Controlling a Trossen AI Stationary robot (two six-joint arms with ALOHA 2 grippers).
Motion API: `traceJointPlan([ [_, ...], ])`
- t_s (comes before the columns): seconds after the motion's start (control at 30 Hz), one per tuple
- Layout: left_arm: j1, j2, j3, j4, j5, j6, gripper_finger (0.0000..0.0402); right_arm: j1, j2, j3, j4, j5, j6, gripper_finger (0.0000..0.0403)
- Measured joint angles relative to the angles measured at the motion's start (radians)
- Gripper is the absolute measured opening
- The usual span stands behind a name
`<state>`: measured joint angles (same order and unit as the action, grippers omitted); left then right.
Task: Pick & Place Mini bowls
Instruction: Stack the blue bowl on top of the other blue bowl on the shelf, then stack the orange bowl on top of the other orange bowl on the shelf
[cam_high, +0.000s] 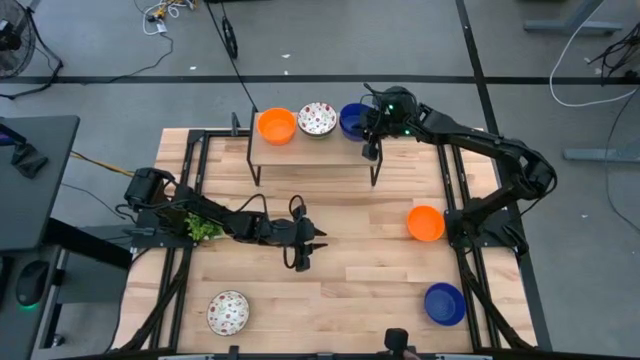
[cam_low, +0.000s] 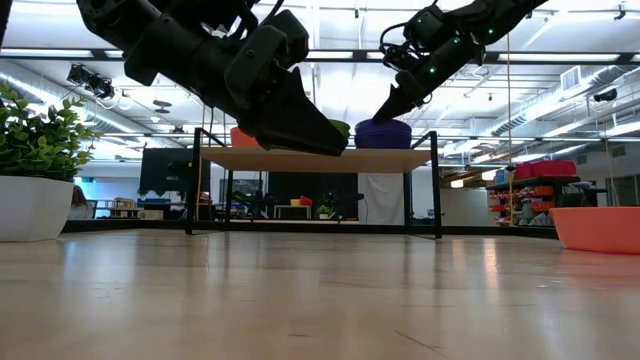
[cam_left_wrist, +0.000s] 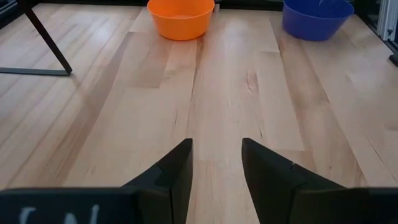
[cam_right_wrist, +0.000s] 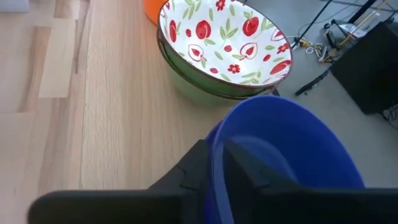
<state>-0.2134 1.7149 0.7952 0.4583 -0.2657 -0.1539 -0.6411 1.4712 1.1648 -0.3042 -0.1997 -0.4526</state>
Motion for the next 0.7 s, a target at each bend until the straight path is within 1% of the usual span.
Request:
traceJointPlan([
  [0.27, 0.000, 0.001, 0.000, 0.000, 0.000, 0.000, 0.0142, 0.000, -0.009, 0.000, 0.018, -0.005, -0.001, 0.0129],
  [0.37, 0.000, 0.001, 0.000, 0.000, 0.000, 0.000, 0.0142, 0.000, -0.032, 0.000, 0.019, -0.037, -0.001, 0.0149],
  [0.43, 0.000, 0.001, 0.000, 0.000, 0.000, 0.000, 0.0142, 0.003, -0.051, 0.000, 0.015, -0.057, 0.012, 0.0155],
  [0.57, 0.000, 0.001, 0.000, 0.000, 0.000, 0.000, 0.0142, 0.043, -0.109, 0.000, -0.025, -0.113, 0.109, 0.0154],
  [0.63, 0.000, 0.001, 0.000, 0.000, 0.000, 0.000, 0.0142, 0.088, -0.143, 0.000, -0.079, -0.155, 0.137, 0.0150],
  [0.7, 0.000, 0.001, 0.000, 0.000, 0.000, 0.000, 0.0142, 0.160, -0.181, 0.000, -0.151, -0.163, 0.138, 0.0145],
])
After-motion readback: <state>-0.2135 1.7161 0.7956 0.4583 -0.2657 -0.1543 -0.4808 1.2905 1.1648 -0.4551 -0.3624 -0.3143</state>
